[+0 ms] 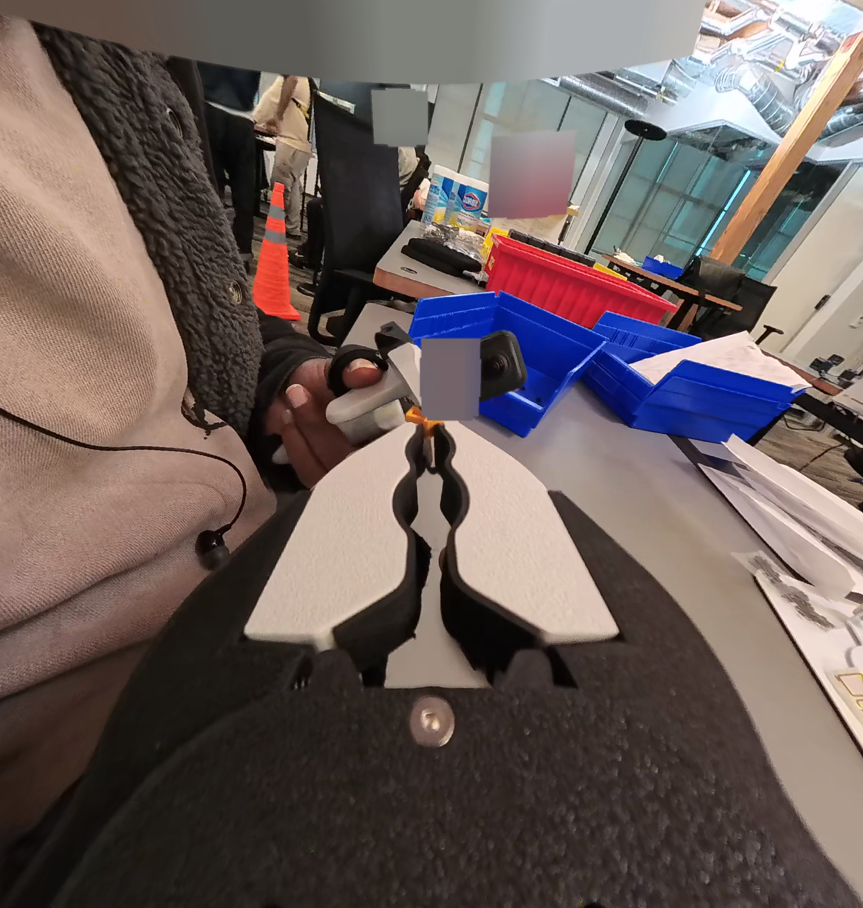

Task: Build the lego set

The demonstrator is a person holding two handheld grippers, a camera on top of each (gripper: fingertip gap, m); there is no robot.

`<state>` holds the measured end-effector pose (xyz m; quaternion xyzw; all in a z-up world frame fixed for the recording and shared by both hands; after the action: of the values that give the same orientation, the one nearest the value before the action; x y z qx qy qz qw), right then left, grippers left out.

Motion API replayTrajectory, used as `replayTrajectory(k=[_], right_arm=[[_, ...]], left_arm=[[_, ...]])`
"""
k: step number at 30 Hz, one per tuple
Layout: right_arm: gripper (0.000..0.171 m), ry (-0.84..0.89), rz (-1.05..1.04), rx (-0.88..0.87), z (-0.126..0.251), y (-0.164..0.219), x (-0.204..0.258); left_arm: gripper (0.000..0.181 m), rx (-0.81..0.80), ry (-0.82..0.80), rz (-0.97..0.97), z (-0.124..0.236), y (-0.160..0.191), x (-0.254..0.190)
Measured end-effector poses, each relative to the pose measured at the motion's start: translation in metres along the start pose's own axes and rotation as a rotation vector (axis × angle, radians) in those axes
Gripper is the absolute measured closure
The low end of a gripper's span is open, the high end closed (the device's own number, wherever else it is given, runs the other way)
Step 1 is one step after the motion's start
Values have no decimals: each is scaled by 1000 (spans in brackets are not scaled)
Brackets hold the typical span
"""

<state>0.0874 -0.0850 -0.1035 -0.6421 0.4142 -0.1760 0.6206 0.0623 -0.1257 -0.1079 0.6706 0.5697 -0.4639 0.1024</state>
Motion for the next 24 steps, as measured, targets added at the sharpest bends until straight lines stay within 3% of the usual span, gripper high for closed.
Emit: replayTrajectory(k=[11, 15, 18, 22, 24], right_arm=[[165, 12, -71, 36, 2, 10, -7], [139, 36, -116, 78, -1, 16, -9], [132, 70, -102, 100, -7, 18, -10], [138, 79, -50, 130, -13, 20, -8], [154, 98, -20, 131, -12, 21, -9]], left_arm=[[175, 16, -69, -83, 4, -5, 11], [174, -27, -83, -100, 7, -15, 13], [174, -21, -95, -110, 7, -13, 15], [174, -8, -104, -101, 7, -10, 18], [174, -2, -98, -92, 6, -9, 17]])
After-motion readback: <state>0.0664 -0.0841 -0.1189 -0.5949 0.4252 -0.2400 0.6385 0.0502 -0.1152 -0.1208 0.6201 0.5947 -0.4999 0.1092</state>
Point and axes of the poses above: each gripper's, where its closed fingertips meet, z back along the fingers, y out of its underside, x = y × z across the jaws, the point moved 3 cm from there along z, back along the fingers, and after that the axes turned 12 degrees about -x, right-handed, at the moved point
